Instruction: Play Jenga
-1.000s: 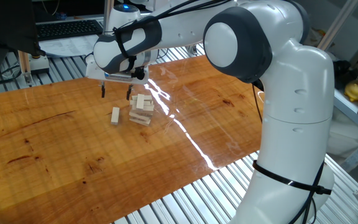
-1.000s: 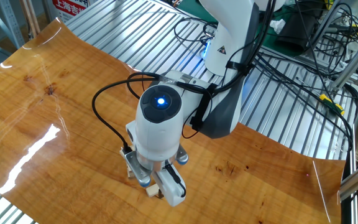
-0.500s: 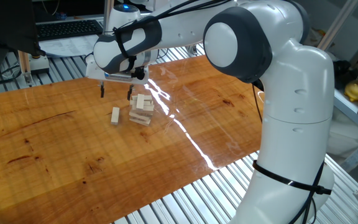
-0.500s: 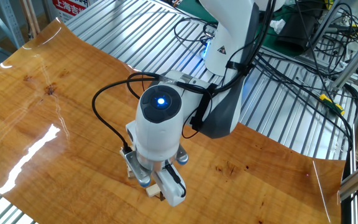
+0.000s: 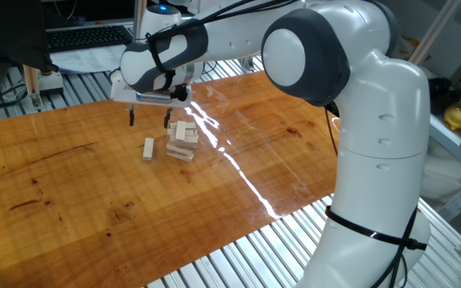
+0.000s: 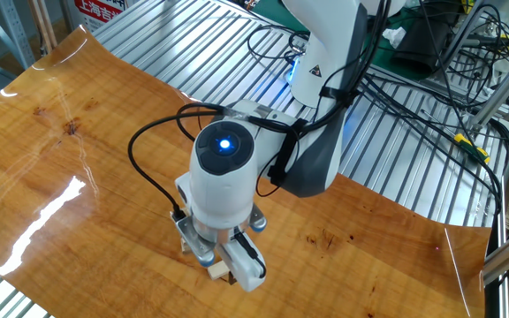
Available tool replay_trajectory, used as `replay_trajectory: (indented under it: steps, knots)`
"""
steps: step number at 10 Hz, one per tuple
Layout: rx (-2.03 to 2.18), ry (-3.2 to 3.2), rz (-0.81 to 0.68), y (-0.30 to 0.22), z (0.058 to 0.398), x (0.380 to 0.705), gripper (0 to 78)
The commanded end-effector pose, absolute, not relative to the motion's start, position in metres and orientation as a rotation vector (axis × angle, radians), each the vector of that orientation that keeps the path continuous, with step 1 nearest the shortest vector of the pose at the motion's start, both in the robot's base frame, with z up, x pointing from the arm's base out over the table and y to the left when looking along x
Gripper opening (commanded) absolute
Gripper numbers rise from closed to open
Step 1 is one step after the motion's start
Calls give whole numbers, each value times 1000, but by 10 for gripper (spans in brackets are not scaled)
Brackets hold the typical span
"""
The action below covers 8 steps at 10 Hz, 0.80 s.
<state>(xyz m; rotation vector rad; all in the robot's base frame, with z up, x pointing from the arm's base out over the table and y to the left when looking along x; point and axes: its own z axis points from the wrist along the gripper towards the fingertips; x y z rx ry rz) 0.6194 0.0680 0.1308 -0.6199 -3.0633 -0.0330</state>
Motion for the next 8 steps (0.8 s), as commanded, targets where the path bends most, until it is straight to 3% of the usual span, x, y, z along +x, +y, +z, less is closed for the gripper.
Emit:
replay_trajectory:
  steps: [1, 5, 8]
  knots:
    - [-598, -3065, -40, 70, 136, 620, 774]
    - [-582, -3068, -36, 72, 139, 619, 774]
    - [-489, -3061, 1, 72, 159, 621, 774]
